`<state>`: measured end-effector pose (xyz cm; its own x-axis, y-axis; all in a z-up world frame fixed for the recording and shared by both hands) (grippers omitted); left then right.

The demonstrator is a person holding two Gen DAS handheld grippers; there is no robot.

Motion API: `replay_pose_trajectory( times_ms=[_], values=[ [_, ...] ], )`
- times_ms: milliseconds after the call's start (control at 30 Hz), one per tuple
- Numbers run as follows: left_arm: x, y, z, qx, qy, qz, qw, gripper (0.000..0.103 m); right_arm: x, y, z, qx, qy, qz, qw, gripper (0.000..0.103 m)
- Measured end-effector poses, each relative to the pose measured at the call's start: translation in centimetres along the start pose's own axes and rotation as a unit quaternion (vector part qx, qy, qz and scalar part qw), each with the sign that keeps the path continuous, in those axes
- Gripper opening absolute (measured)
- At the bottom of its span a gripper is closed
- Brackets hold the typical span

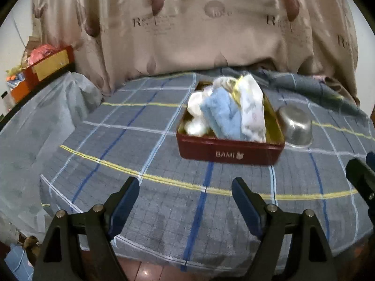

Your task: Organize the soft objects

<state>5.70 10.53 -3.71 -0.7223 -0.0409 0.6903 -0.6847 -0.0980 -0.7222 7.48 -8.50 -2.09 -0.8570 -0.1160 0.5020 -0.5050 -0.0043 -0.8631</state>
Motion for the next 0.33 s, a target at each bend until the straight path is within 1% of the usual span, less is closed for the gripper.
replay_pose_trajectory(
  times_ms=[33,100,200,233,333],
  values=[
    [0.0,-0.2,0.1,0.004,0.007,-0.005,1.0,0.083,-0.1,-0.1,0.6,-0.004,0.003,-0.001,1.0,0.099],
    [0.2,-0.6,0.3,0.001,-0.006,0.002,1.0,0.083,-0.4,-0.3,1.7,-0.012,0.008,-0.002,1.0,0.099],
    [0.2,-1.0,1.0,0.003,-0.001,-0.001,1.0,0.083,-0.9,-0.5,3.9,-0.023,0.023,-0.003,0.999,0.099],
    [0.3,-1.1,1.3,0.002,-0.006,0.0,1.0,0.083,-1.1,-0.6,4.8,-0.029,0.028,-0.004,0.999,0.099],
    [0.4,-1.4,2.4,-0.001,0.004,-0.004,1.0,0.083,-2.2,-0.9,8.1,-0.046,0.053,-0.011,0.997,0.1]
  ],
)
Point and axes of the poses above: each gripper's, at about its wrist camera, not at the fingertips, and x roughly against the way its jaws point, z to its right, y to its underside, the point moved 6 cm from there along -x, roughly the way its jaws point, and after that the axes turned 10 degrees about y, right-handed, at the moved point
